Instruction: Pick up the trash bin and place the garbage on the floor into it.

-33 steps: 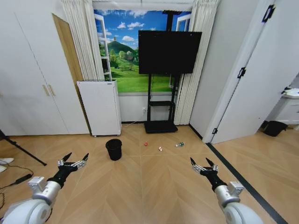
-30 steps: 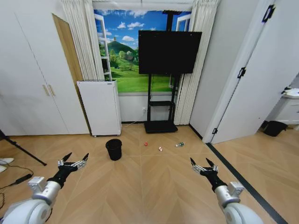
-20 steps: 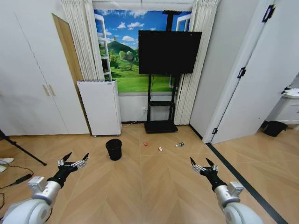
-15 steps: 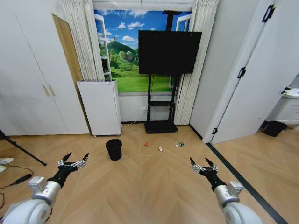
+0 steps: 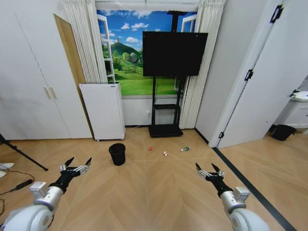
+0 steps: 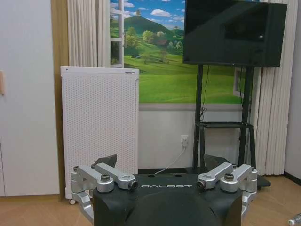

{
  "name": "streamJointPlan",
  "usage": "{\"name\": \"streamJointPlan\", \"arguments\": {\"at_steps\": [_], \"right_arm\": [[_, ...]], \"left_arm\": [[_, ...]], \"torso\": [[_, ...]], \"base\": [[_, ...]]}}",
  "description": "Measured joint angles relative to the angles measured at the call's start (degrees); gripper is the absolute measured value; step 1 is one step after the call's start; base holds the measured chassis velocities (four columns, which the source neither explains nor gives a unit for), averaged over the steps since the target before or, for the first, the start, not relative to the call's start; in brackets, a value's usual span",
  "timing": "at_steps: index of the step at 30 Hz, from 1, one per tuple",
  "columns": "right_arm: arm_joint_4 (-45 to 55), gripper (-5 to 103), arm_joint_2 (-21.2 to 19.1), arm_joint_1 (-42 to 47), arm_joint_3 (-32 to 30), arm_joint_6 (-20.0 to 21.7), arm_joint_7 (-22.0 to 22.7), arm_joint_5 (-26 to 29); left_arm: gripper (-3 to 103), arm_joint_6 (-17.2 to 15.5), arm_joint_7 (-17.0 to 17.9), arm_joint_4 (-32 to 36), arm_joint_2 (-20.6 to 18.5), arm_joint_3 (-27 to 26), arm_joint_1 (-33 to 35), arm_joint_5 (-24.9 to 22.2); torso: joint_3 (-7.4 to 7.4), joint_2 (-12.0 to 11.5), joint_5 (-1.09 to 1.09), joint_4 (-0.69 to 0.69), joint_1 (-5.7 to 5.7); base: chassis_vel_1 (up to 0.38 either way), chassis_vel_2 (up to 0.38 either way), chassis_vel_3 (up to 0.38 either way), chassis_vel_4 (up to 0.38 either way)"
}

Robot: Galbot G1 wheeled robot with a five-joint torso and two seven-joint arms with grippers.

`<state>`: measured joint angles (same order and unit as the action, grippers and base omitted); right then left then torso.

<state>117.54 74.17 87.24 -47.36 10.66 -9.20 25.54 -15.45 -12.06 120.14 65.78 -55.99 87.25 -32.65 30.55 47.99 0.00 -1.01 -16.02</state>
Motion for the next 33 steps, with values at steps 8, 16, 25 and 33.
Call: {"name": "streamJointPlan", "arguments": {"at_steps": [8, 16, 25, 33], "right_arm": [[-0.14, 100, -0.02, -0.02, 0.18, -0.2, -0.12, -0.02], [0.11, 100, -0.07, 0.34, 0.07, -0.21, -0.51, -0.1], [0.53, 100, 0.1, 0.48, 0.11, -0.02, -1.25, -0.93], [0.71, 100, 0.31, 0.52, 0.19, 0.03, -1.46, -1.48]], "left_arm": [[100, 0.0, 0.0, 0.22, 0.04, -0.17, 0.19, 0.02], [100, 0.05, 0.0, 0.23, 0.2, -0.2, 0.29, 0.03], [100, 0.2, 0.0, 0.13, 0.1, -0.2, 0.24, -0.02], [100, 0.29, -0.02, 0.03, -0.06, -0.41, 0.24, -0.35]], "torso": [[0.0, 0.0, 0.0, 0.0, 0.0], [0.0, 0.0, 0.0, 0.0, 0.0], [0.0, 0.0, 0.0, 0.0, 0.0], [0.0, 0.0, 0.0, 0.0, 0.0]], "base": [[0.0, 0.0, 0.0, 0.0], [0.0, 0.0, 0.0, 0.0], [0.0, 0.0, 0.0, 0.0], [-0.008, 0.007, 0.005, -0.009]]}}
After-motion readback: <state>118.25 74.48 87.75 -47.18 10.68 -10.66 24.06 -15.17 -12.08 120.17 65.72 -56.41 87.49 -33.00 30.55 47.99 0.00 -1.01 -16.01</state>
